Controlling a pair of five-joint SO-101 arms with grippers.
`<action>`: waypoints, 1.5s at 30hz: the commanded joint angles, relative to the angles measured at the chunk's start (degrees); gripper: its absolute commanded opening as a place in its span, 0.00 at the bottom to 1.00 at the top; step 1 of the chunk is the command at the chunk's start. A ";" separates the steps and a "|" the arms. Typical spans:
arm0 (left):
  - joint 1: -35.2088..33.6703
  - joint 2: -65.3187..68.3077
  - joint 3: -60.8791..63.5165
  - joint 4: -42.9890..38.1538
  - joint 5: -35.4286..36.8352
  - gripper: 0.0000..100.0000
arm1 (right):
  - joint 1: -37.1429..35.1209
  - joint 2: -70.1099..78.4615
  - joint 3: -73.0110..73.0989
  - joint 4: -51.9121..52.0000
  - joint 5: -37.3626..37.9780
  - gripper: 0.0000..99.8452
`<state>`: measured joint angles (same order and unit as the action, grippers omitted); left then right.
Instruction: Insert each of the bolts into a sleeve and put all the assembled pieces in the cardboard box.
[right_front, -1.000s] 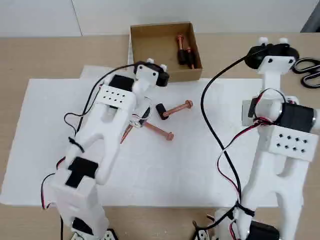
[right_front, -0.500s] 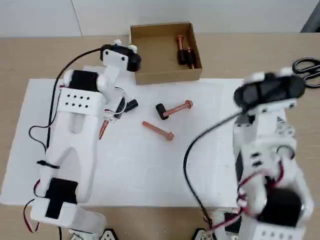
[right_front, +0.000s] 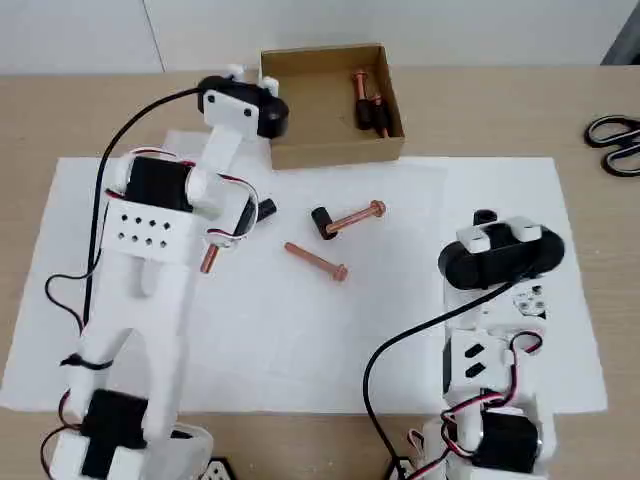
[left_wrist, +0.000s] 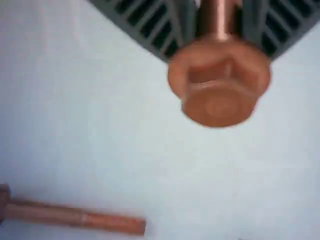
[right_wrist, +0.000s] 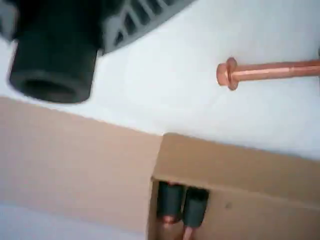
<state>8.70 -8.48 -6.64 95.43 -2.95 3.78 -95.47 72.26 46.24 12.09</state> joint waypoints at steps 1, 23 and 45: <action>1.23 -4.22 -0.40 -5.01 6.68 0.01 | -1.19 -3.82 3.60 -2.77 -0.97 0.00; 4.66 -4.75 -0.66 -19.52 22.07 0.01 | -22.90 -8.40 24.18 -36.62 -15.03 0.00; 20.31 -4.75 -19.74 -22.59 16.88 0.01 | -22.99 -8.40 24.18 -39.87 -14.59 0.00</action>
<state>27.34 -10.33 -21.49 76.70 14.73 -18.73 -102.95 96.00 7.47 -3.12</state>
